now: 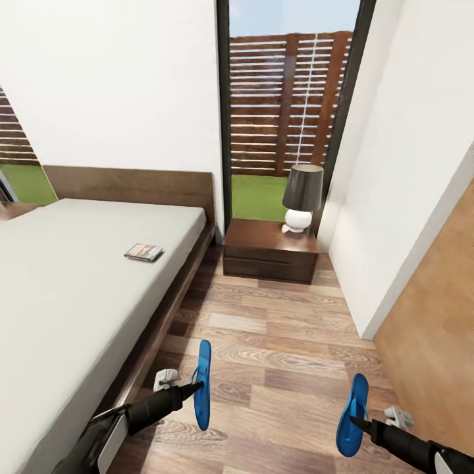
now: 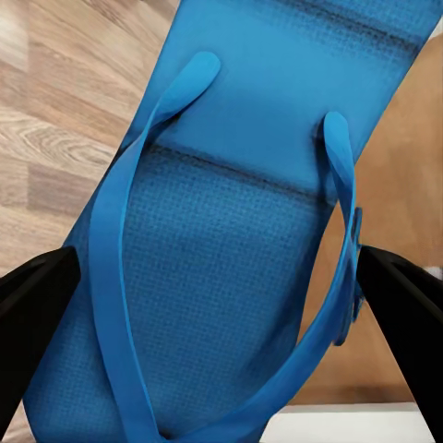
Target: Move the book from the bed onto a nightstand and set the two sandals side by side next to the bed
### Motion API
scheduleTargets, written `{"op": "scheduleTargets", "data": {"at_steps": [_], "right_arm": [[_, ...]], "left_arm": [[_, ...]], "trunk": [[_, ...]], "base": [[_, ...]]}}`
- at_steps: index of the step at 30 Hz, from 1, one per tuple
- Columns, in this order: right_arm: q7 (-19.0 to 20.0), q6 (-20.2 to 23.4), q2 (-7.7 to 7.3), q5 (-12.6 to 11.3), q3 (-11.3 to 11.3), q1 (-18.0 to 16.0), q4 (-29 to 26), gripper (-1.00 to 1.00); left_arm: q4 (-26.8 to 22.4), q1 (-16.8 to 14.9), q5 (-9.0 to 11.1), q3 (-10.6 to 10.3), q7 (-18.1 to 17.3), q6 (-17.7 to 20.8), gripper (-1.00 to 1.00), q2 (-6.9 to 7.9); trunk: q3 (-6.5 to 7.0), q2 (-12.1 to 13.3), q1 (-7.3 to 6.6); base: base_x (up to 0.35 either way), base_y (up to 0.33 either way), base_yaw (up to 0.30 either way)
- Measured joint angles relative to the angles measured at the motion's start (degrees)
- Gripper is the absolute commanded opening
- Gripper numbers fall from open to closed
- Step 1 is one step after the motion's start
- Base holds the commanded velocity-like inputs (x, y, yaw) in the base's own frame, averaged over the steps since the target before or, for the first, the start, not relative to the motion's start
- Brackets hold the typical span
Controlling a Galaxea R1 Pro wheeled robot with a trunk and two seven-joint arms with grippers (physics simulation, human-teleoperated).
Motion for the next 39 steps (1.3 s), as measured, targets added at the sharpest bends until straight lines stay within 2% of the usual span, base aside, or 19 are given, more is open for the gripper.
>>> {"op": "scheduleTargets", "data": {"at_steps": [13, 24, 27, 30, 31, 32, 33, 35, 39], "right_arm": [[-0.03, -0.03, 0.0, -0.15, -0.06, 0.0, 0.44, -1.0], [-0.01, -0.04, -0.01, -0.11, -0.05, 0.01, 0.43, -1.0], [0.0, -0.04, -0.01, -0.03, -0.01, 0.01, 0.43, -1.0], [0.01, -0.03, -0.01, 0.02, 0.03, 0.01, 0.63, -1.0], [0.01, -0.03, 0.01, 0.05, 0.04, 0.01, 0.67, -1.0], [0.01, -0.03, 0.04, 0.08, 0.05, 0.01, 0.68, -1.0], [-0.01, -0.03, 0.05, 0.08, 0.04, 0.01, 0.69, -1.0], [-0.03, -0.03, 0.08, 0.1, 0.05, 0.01, 0.69, -1.0], [-0.07, -0.63, 0.18, 0.1, 0.05, 0.01, 0.95, -1.0]], "left_arm": [[0.09, 0.0, 0.0, 0.0, 0.01, 0.0, -1.0, 0.0], [0.12, -0.02, -0.02, -0.01, 0.1, -0.01, -1.0, -0.01], [0.12, -0.02, -0.06, -0.01, 1.36, -0.24, -1.0, -0.01], [2.27, -0.01, -0.39, -0.08, 8.68, -4.55, -1.0, 0.0], [5.56, 0.01, -0.78, -0.3, 13.3, -8.77, -1.0, 0.02], [7.93, 0.01, -1.11, -0.7, 15.45, -11.35, -1.0, 0.01], [9.1, 0.0, -1.21, -0.96, 16.4, -12.74, -1.0, 0.01], [13.37, 0.02, -2.68, -2.33, 19.0, -17.65, -1.0, 0.01], [19.32, 0.03, -4.56, -3.72, 21.1, -23.41, -1.0, 0.04]], "trunk": [[0.0, 0.0, 0.0], [0.0, 0.0, 0.0], [0.0, 0.0, 0.0], [0.0, 0.0, 0.0], [-0.01, 0.0, 0.0], [-0.01, 0.0, 0.0], [0.0, 0.0, 0.0], [-0.01, 0.0, 0.0], [-0.01, 0.0, 0.0]], "base": [[0.0, 0.0, -0.015], [0.0, 0.0, -0.253], [0.0, 0.0, -0.278], [0.0, 0.0, -0.27], [0.0, 0.0, -0.268], [0.0, 0.0, -0.268], [0.0, 0.0, -0.267], [0.0, 0.0, -0.266], [0.0, 0.0, -0.265]]}}
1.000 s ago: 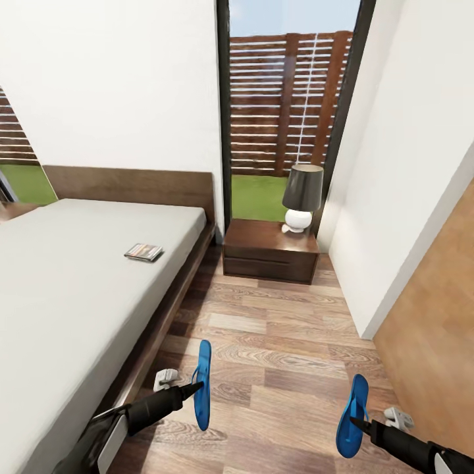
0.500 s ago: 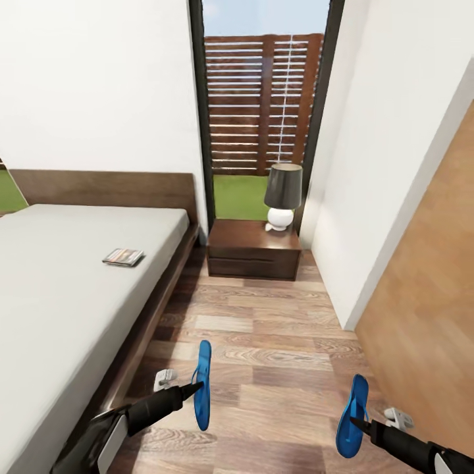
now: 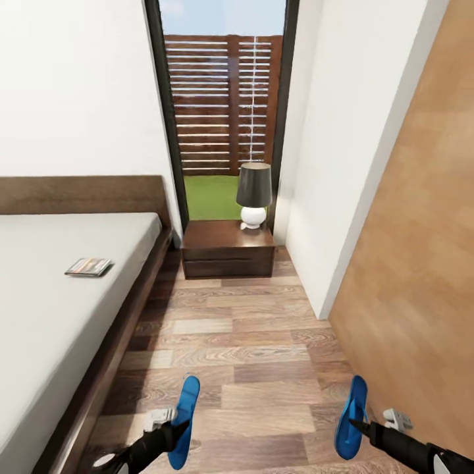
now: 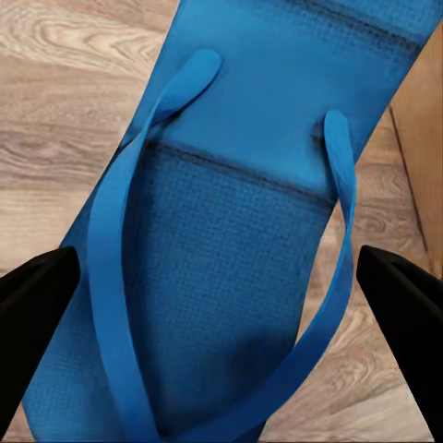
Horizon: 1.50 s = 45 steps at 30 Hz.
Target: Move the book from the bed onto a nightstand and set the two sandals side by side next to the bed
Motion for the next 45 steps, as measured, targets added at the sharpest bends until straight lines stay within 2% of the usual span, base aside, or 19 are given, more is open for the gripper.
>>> {"op": "scheduleTargets", "data": {"at_steps": [4, 6, 13, 16, 17, 22, 37, 45], "right_arm": [[0.0, -3.55, 0.56, 0.03, 0.06, 0.0, 2.8, -1.0], [0.02, -7.14, 0.87, 0.14, 0.32, 0.0, 6.83, -1.0], [0.08, -8.49, 0.98, 0.07, 0.31, -0.02, 13.81, -1.0], [0.11, -8.76, 1.04, 0.27, 0.75, 0.03, 19.49, -1.0], [0.13, -9.04, 1.03, 0.15, 0.05, 0.03, 20.18, -1.0], [0.15, -10.96, 1.0, 0.15, -0.04, 0.01, 21.11, -1.0], [0.24, -11.17, 0.96, 0.15, -0.02, 0.03, 20.99, -1.0], [0.24, -11.19, 0.96, 0.15, -0.01, 0.02, 20.99, -1.0]], "left_arm": [[4.51, -0.02, -0.45, -0.36, 0.72, -3.58, -1.0, 0.1], [6.16, -0.03, -0.67, -0.41, 0.92, -5.2, -1.0, 0.21], [8.05, 0.04, -0.82, -0.5, 0.97, -5.78, -1.0, 0.38], [9.42, 0.3, -0.89, -0.54, 0.94, -5.9, -1.0, 0.23], [9.53, 0.35, -0.89, -0.54, 0.93, -5.91, -1.0, 0.2], [9.69, 0.42, -0.87, -0.52, 0.93, -5.92, -1.0, 0.1], [9.79, 0.43, -0.77, -0.44, 1.0, -5.91, -1.0, 0.11], [9.79, 0.43, -0.71, -0.45, 1.0, -5.83, -1.0, 0.07]], "trunk": [[0.01, 0.0, 0.0], [0.0, 0.0, 0.0], [0.0, 0.0, 0.0], [0.0, 0.0, 0.0], [0.01, 0.0, 0.0], [0.01, 0.0, 0.0], [0.01, 0.0, 0.0], [0.01, 0.0, -0.03]], "base": [[0.0, 0.0, -0.264], [0.0, 0.0, -0.264], [0.0, 0.0, -0.251], [0.0, 0.0, -0.223], [0.0, 0.0, -0.194], [0.0, 0.0, -0.083], [0.0, 0.0, -0.004], [0.23, -0.026, 0.0]]}}
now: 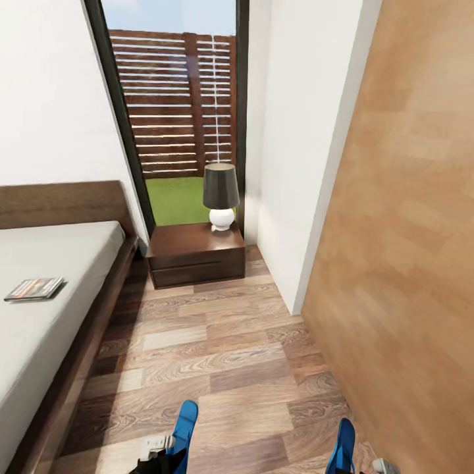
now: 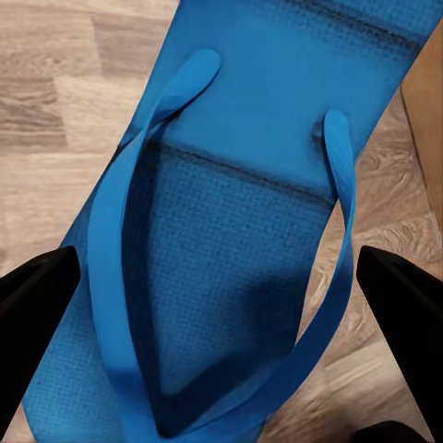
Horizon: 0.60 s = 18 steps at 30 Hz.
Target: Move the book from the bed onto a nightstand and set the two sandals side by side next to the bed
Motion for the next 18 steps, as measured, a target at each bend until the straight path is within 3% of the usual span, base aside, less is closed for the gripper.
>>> {"op": "scheduleTargets", "data": {"at_steps": [13, 18], "right_arm": [[-0.01, -0.03, 0.0, 0.0, 0.02, 0.02, 0.02, -1.0], [-0.08, -0.05, 0.0, -0.01, -0.02, 0.0, 0.01, -1.0]], "left_arm": [[0.0, 0.0, 0.01, 0.01, 0.26, 0.01, -1.0, -0.01], [0.0, 0.0, 0.11, 0.02, 0.25, -0.02, -1.0, -0.01]], "trunk": [[0.0, 0.0, 0.0], [0.0, 0.0, 0.02]], "base": [[0.304, -0.114, 0.0], [0.109, -0.043, 0.0]]}}
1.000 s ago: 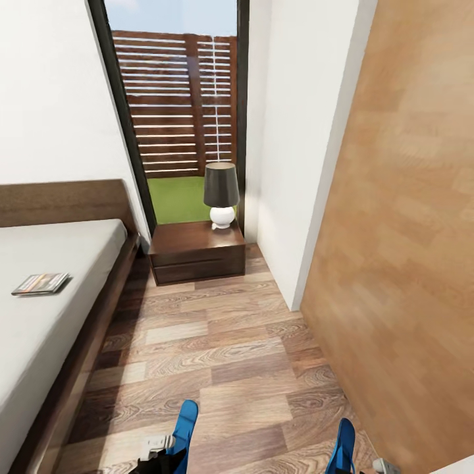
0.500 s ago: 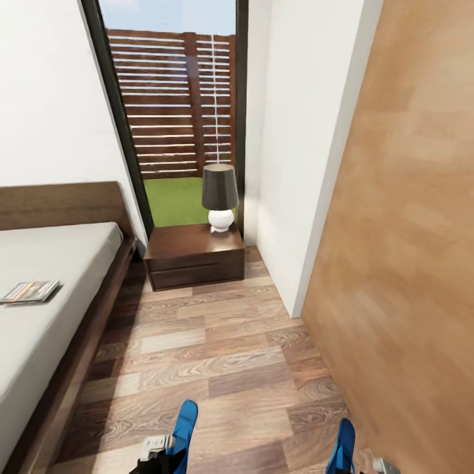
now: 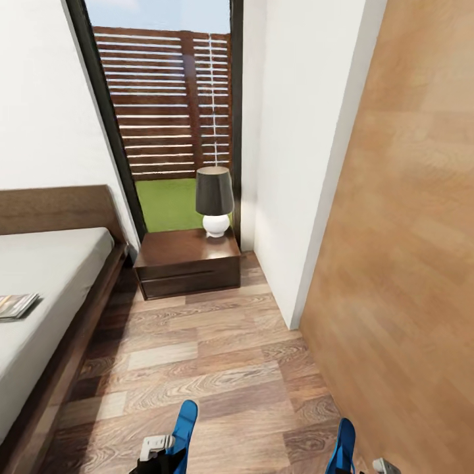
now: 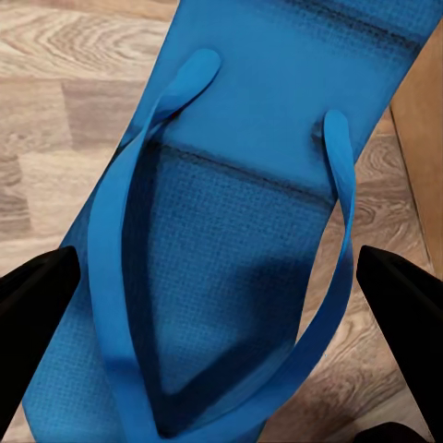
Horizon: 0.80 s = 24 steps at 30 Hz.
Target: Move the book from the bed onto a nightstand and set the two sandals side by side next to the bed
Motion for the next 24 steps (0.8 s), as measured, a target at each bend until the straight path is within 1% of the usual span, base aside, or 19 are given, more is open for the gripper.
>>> {"op": "scheduleTargets", "data": {"at_steps": [4, 9, 13, 17, 24], "right_arm": [[-0.01, 0.02, 0.0, 0.01, 0.04, -0.01, 0.0, -1.0], [-0.01, 0.05, 0.0, 0.0, 0.02, 0.0, 0.0, -1.0], [-0.01, 0.03, 0.0, 0.01, 0.03, 0.03, 0.0, -1.0], [-0.02, 0.03, 0.0, 0.0, 0.02, 0.0, 0.01, -1.0], [-0.02, 0.04, 0.01, 0.0, 0.02, 0.02, 0.01, -1.0]], "left_arm": [[0.0, 0.0, 0.01, -0.01, 0.01, 0.01, -1.0, 0.0], [0.0, 0.0, 0.01, 0.0, 0.01, 0.03, -1.0, 0.0], [0.0, 0.0, 0.02, 0.0, 0.01, 0.03, -1.0, 0.0], [-0.02, 0.01, 0.03, -0.01, 0.01, 0.03, -1.0, 0.0], [-0.02, 0.01, 0.02, -0.01, 0.0, 0.03, -1.0, 0.0]], "trunk": [[0.0, 0.0, 0.0], [0.0, 0.0, -0.02], [0.0, 0.0, 0.0], [0.0, 0.0, 0.0], [0.0, 0.0, 0.01]], "base": [[0.06, -0.005, 0.0], [0.233, -0.001, 0.0], [0.072, 0.0, 0.021], [0.013, 0.0, 0.186], [0.001, 0.0, 0.277]]}}
